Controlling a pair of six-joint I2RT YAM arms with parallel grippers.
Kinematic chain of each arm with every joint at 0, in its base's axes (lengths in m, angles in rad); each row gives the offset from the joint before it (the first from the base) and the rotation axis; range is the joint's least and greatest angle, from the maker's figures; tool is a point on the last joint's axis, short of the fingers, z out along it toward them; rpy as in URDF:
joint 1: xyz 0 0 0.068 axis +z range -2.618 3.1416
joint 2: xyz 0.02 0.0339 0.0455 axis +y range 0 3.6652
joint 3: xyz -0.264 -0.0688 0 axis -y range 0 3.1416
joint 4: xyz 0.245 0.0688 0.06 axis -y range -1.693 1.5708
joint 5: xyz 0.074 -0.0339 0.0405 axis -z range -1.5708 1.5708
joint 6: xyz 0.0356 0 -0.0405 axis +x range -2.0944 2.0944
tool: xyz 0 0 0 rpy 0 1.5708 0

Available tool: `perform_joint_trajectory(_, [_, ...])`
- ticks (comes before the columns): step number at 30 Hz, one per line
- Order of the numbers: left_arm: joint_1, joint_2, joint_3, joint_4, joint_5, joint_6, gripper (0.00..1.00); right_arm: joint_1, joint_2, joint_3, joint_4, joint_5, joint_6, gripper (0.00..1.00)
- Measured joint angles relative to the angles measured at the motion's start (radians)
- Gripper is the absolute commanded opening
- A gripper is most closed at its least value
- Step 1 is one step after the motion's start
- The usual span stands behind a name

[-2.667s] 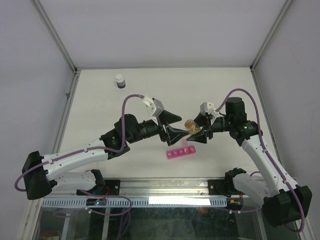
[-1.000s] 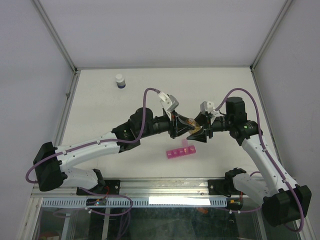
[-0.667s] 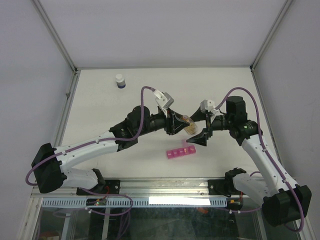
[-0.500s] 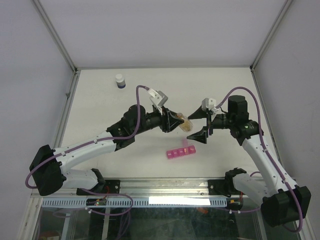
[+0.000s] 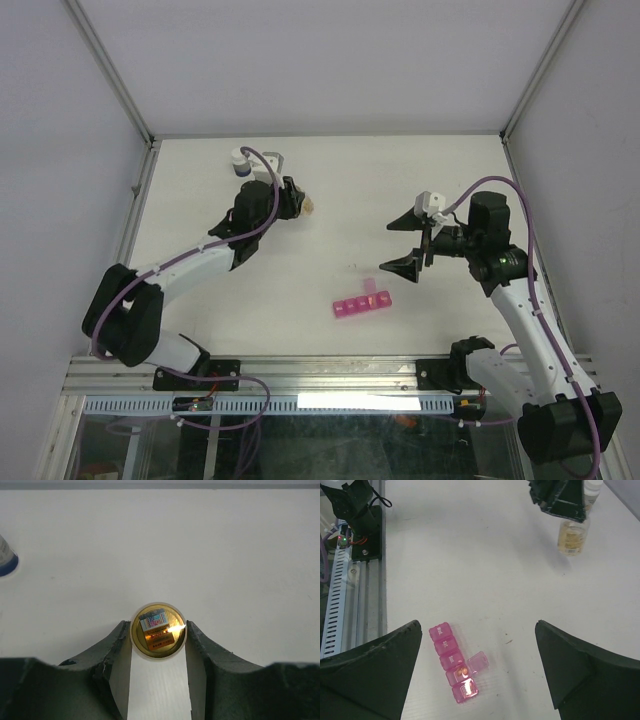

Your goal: Sort the pills into containers

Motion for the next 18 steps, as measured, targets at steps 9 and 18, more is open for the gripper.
perform_joint_trajectory(9, [0.137, 0.470, 0.403, 0.017, -0.088, 0.073, 0.00, -0.001, 0.006, 0.000, 0.006, 0.001, 0.004, 0.99])
perform_joint_trajectory(18, [0.160, 0.678, 0.688, -0.074, -0.092, 0.106, 0.98, -0.001, 0.024, -0.001, 0.006, 0.004, 0.004, 0.99])
